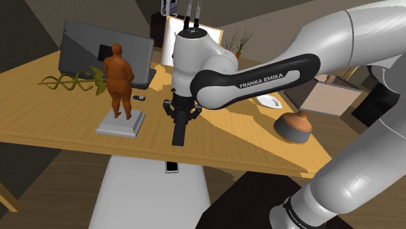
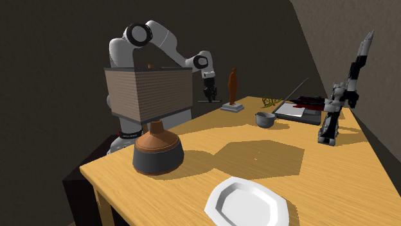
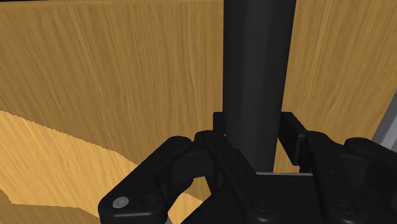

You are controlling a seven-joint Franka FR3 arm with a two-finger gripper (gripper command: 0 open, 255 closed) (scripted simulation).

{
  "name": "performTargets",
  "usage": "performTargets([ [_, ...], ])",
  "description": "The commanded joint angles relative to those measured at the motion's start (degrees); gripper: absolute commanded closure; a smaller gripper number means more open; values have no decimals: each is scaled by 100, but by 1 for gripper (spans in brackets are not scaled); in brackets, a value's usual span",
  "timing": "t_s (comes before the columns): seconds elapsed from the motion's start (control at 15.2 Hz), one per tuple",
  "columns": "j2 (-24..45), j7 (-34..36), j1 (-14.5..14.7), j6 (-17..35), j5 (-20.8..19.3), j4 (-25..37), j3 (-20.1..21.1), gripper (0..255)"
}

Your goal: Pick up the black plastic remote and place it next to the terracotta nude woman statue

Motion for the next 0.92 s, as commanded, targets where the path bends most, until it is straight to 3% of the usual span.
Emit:
performTargets([
  [0.0,79,83,2,129,-85,-77,5,255],
  [0.86,762,764,63,917,-863,-456,-61,255],
])
